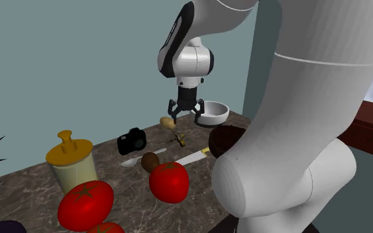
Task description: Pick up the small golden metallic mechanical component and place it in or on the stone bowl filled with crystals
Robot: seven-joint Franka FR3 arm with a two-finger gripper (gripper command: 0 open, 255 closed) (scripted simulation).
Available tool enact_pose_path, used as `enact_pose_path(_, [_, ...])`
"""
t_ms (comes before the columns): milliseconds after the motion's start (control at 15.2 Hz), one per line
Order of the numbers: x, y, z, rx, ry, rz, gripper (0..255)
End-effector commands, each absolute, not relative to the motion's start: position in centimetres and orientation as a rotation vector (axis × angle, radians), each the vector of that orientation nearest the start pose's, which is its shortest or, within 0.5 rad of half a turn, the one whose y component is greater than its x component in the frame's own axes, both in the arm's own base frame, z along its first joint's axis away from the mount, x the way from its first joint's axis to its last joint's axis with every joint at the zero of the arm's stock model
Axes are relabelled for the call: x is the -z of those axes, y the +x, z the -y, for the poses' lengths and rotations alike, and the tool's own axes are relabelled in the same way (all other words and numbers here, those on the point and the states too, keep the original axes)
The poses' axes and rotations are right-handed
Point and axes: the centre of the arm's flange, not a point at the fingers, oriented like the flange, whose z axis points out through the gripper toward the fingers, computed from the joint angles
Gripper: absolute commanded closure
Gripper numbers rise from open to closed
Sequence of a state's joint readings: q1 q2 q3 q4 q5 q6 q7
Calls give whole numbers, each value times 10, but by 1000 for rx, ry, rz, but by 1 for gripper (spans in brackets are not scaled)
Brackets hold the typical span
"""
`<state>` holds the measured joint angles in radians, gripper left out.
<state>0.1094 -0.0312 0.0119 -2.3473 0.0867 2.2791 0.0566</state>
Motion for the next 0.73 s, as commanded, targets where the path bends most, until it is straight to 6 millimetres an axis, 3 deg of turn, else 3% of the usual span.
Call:
enact_pose_path(0, [-321,507,-68,-57,-3070,18,0])
enact_pose_path(198, [-295,531,-79,-48,-3056,29,0])
enact_pose_path(660, [-258,530,-82,-48,-3056,29,0])
